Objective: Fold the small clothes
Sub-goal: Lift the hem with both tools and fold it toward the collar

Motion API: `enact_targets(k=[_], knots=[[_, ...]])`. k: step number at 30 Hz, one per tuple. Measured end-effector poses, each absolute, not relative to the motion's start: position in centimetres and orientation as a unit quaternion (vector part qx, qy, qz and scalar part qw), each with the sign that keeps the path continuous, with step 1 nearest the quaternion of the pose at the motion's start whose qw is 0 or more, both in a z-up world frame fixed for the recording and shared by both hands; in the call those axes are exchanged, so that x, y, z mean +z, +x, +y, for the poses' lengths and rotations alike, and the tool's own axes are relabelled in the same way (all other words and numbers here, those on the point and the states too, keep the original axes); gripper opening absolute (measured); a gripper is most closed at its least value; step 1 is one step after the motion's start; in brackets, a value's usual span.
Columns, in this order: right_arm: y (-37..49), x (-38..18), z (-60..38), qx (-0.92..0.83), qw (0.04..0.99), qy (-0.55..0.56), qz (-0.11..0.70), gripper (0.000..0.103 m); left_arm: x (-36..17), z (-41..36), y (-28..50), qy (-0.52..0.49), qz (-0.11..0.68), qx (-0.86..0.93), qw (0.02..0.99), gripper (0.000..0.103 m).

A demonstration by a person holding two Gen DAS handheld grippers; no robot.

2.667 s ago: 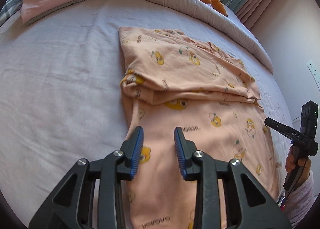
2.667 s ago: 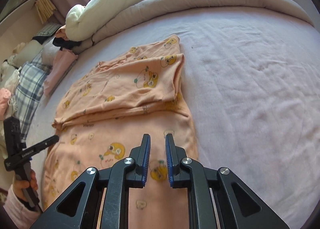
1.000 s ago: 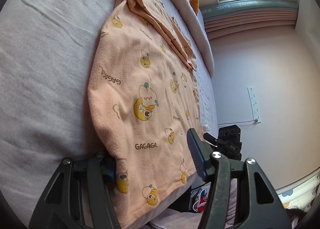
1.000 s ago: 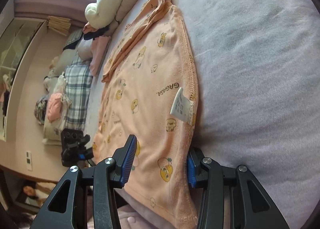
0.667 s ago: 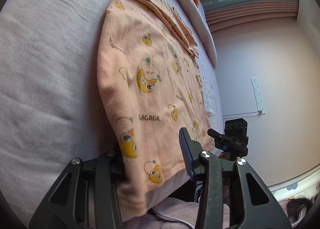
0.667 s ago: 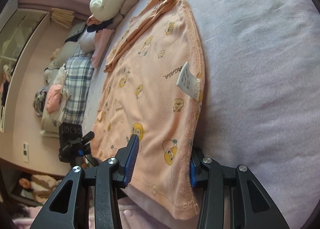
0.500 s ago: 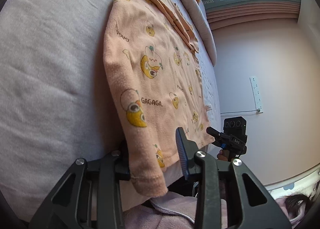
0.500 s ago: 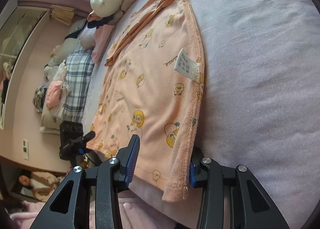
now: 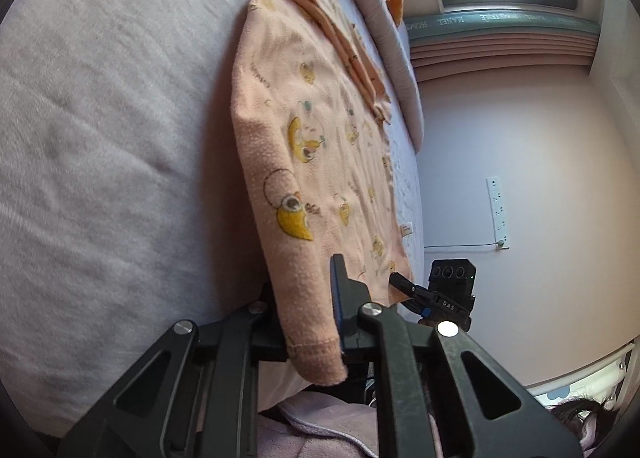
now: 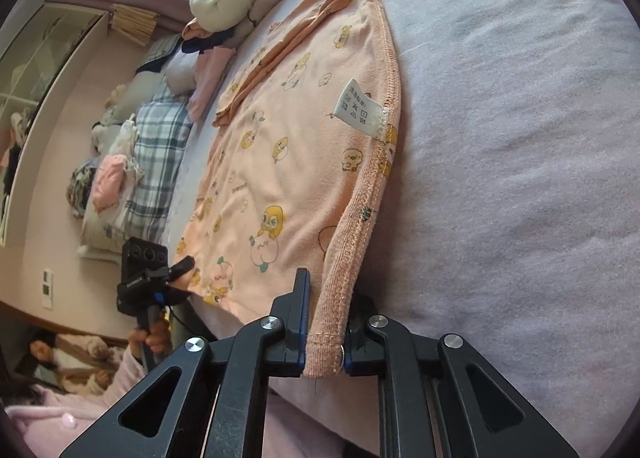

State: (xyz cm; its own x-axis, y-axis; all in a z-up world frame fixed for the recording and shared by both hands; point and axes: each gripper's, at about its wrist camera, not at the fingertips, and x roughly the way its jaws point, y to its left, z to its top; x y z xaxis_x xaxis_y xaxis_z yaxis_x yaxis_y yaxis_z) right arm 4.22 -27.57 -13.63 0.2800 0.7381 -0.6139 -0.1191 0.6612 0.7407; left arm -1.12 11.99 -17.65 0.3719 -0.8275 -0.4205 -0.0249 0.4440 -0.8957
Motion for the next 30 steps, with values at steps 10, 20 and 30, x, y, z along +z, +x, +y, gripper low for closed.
enact_targets(k=[10, 20, 30], knots=[[5.5, -10.9, -26.6, 0.345, 0.747, 0.35, 0.447, 0.014, -13.9, 11.6, 0.3, -0.457, 0.403, -0.331, 0.72, 0.008], [6.7, -7.5, -25.2, 0.385, 0.758, 0.36, 0.386, 0.014, -11.7, 12.1, 2.0, -0.46, 0.373, -0.325, 0.737, 0.008], [8.3, -5.5, -25.1, 0.397, 0.769, 0.36, 0.349, 0.014, -9.6, 12.4, 4.4, -0.46, 0.363, -0.331, 0.74, 0.008]])
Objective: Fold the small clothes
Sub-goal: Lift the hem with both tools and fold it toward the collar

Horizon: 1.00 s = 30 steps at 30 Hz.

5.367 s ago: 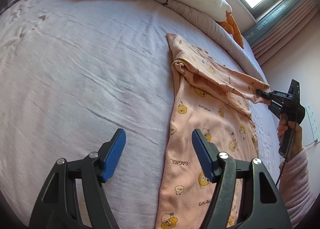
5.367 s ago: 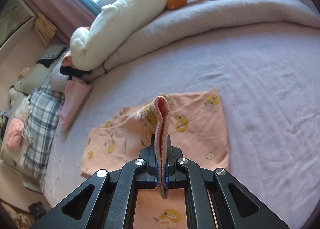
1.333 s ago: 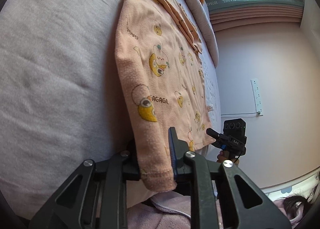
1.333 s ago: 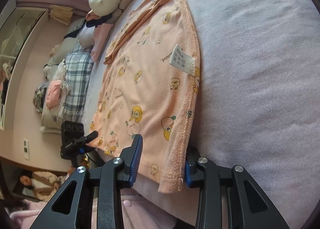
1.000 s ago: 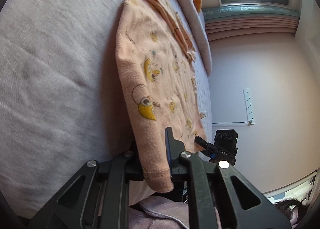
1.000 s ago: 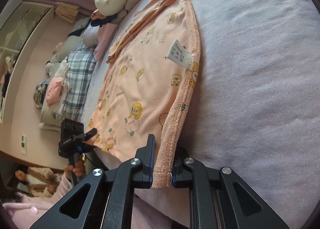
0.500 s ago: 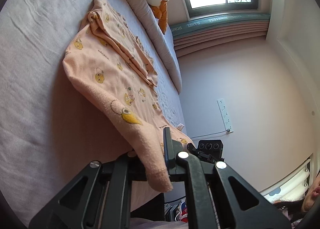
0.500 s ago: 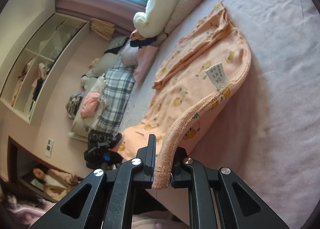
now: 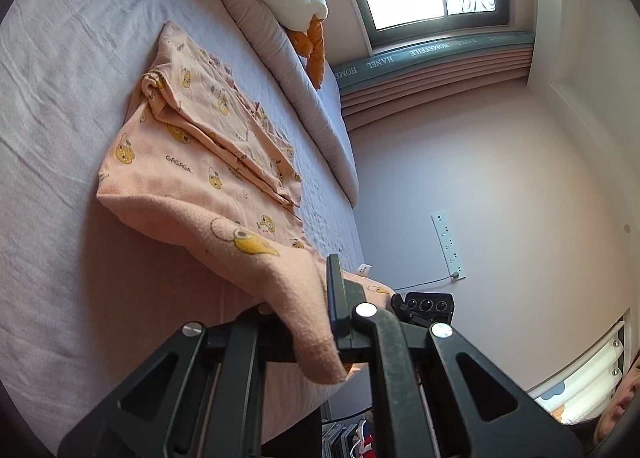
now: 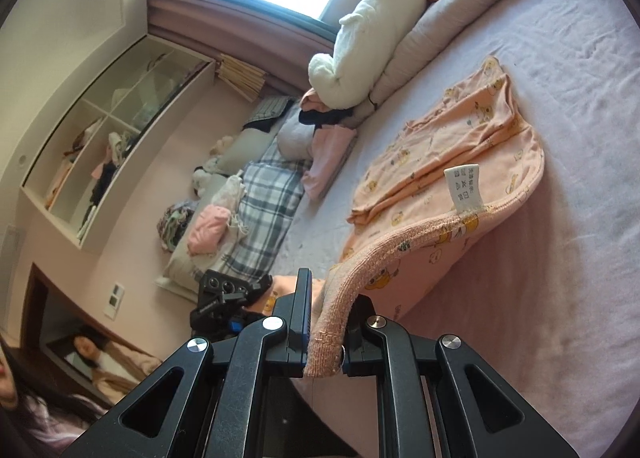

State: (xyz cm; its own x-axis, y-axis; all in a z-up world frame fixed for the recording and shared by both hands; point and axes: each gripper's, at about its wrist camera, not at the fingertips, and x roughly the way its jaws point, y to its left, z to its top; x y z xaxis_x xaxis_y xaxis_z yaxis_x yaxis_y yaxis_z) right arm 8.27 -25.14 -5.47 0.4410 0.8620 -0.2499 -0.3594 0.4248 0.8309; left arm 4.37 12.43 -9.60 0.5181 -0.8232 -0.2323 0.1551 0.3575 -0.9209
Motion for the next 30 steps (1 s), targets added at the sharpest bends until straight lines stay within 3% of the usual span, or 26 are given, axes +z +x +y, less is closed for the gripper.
enact_targets(k=[17, 30], knots=[[13.7, -3.3, -25.8, 0.386, 0.793, 0.336, 0.33, 0.014, -6.9, 13.2, 9.6, -0.456, 0.329, -0.333, 0.757, 0.008], [22.7, -2.7, -26.4, 0.344, 0.809, 0.354, 0.32, 0.014, -6.8, 15.1, 17.9, -0.47, 0.306, -0.304, 0.77, 0.008]])
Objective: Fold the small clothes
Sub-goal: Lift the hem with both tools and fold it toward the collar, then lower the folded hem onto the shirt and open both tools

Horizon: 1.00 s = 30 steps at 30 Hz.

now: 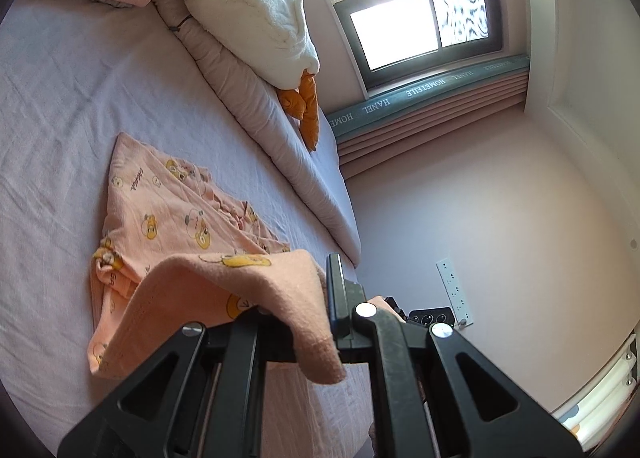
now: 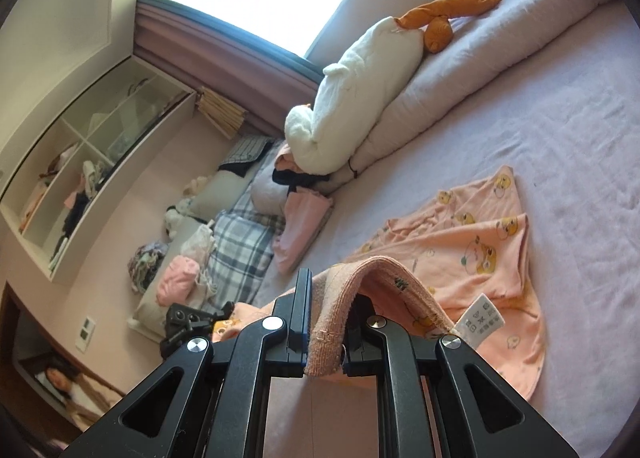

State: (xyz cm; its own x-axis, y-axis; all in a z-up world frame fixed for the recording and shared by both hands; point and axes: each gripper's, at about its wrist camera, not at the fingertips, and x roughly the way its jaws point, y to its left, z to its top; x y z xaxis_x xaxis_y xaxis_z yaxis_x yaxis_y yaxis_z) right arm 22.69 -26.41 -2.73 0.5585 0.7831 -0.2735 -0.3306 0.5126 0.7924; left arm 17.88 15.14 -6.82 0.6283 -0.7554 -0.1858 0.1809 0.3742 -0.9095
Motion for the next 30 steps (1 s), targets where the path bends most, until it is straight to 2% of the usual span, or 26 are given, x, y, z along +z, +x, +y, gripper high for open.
enact_targets(k=[9, 17, 24, 27, 29, 30], knots=[[30.0, -5.7, -25.5, 0.298, 0.809, 0.347, 0.369, 0.014, -10.6, 16.5, 24.2, -0.496, 0.334, -0.254, 0.76, 0.008], [33.6, -10.7, -27.8, 0.223, 0.766, 0.434, 0.417, 0.014, -17.3, 17.9, 28.4, -0.556, 0.401, -0.176, 0.706, 0.007], [35.1, -12.6, -28.9, 0.191, 0.748, 0.464, 0.434, 0.014, -17.3, 18.1, 30.9, -0.559, 0.418, -0.181, 0.693, 0.007], [35.4, -13.6, -30.0, 0.179, 0.723, 0.514, 0.425, 0.014, -17.9, 18.9, 31.7, -0.596, 0.424, -0.17, 0.66, 0.018], [35.5, -14.5, -30.7, 0.16, 0.703, 0.549, 0.422, 0.014, -17.9, 19.6, 31.9, -0.605, 0.421, -0.152, 0.658, 0.021], [35.5, -14.9, -31.2, 0.15, 0.695, 0.564, 0.42, 0.014, -17.8, 20.0, 32.0, -0.608, 0.417, -0.144, 0.66, 0.027]])
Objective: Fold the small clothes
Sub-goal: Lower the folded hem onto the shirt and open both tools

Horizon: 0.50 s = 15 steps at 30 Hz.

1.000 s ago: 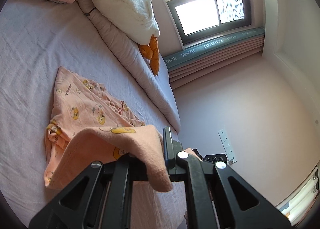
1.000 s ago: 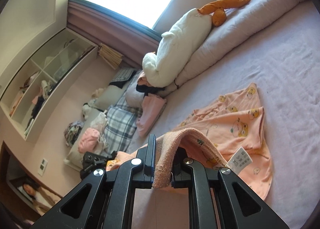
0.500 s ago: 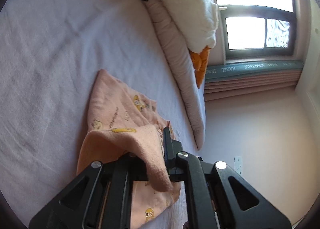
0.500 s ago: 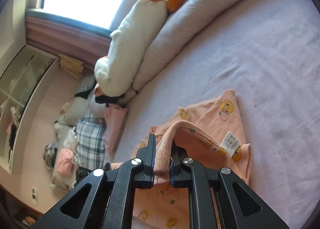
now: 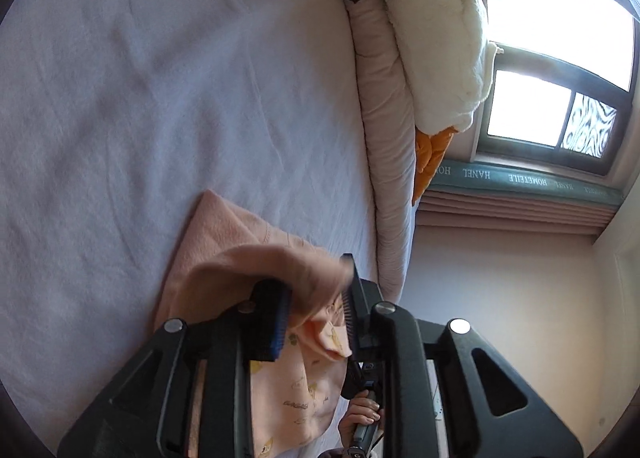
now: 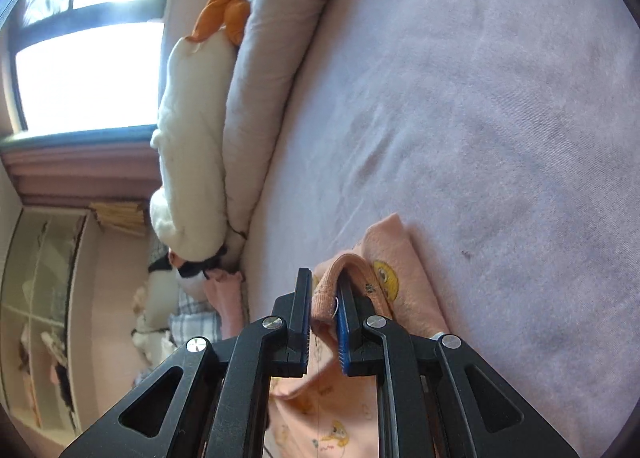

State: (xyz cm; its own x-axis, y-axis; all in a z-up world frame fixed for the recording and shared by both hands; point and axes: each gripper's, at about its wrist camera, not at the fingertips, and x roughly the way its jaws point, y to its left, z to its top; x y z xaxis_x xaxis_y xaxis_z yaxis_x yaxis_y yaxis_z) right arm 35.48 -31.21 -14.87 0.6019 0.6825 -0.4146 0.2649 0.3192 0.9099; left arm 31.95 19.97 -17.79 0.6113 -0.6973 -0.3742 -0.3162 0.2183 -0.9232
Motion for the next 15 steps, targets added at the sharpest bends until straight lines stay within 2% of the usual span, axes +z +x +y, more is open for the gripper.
enact_targets(k=[3, 7, 11, 15], knots=[[35.4, -15.4, -32.3, 0.136, 0.678, 0.597, 0.406, 0.015, -17.2, 21.1, 31.9, -0.621, 0.39, -0.131, 0.667, 0.042], [35.0, -14.3, -33.3, 0.122, 0.704, 0.58, 0.391, 0.024, -16.1, 22.1, 31.8, -0.579, 0.401, -0.112, 0.701, 0.043], [33.8, -12.1, -33.3, 0.128, 0.749, 0.526, 0.382, 0.025, -14.5, 21.7, 30.6, -0.517, 0.409, -0.133, 0.74, 0.043], [33.1, -9.5, -31.8, 0.142, 0.801, 0.414, 0.408, 0.025, -13.0, 19.7, 28.9, -0.441, 0.428, -0.168, 0.771, 0.043]])
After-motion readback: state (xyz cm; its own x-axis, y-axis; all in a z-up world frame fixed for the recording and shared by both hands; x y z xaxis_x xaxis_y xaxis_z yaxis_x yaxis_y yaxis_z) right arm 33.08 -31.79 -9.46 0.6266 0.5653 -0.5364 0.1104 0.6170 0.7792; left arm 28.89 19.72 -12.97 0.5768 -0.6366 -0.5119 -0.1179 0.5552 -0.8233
